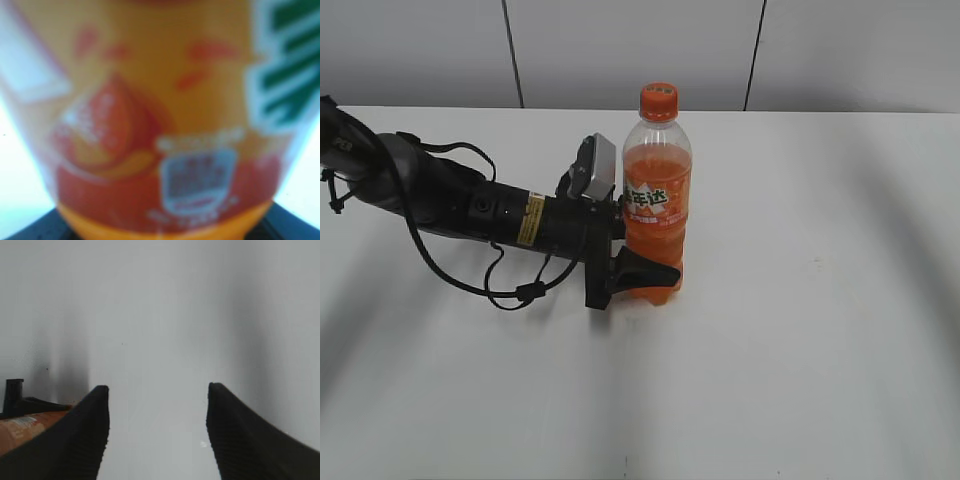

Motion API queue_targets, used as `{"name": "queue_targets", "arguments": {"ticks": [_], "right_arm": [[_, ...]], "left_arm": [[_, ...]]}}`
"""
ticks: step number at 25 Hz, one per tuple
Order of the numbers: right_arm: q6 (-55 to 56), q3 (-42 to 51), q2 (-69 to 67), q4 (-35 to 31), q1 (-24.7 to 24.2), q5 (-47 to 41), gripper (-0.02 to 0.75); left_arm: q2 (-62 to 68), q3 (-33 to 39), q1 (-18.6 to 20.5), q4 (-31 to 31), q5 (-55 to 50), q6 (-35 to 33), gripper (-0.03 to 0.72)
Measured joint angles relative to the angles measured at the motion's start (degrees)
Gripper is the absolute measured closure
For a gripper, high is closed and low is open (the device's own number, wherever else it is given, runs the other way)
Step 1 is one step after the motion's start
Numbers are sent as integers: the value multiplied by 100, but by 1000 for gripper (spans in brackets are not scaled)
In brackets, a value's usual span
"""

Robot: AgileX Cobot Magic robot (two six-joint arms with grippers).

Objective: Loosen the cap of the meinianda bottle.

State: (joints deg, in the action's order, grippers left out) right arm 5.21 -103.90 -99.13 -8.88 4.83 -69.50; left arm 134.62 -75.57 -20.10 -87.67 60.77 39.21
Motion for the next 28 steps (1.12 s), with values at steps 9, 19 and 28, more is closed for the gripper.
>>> {"name": "queue_targets", "arguments": {"ticks": [9, 19, 28], "right_arm": [[761, -92, -246, -362, 714, -11, 276], [1743, -609, -818, -404, 2409, -27, 276], [2069, -987, -1281, -259, 2980, -22, 276]], "left_arm": [[0, 0, 0, 5, 0, 0, 278], [0, 0, 0, 1, 0, 0, 278], [0, 0, 0, 0, 0, 0, 278]]}}
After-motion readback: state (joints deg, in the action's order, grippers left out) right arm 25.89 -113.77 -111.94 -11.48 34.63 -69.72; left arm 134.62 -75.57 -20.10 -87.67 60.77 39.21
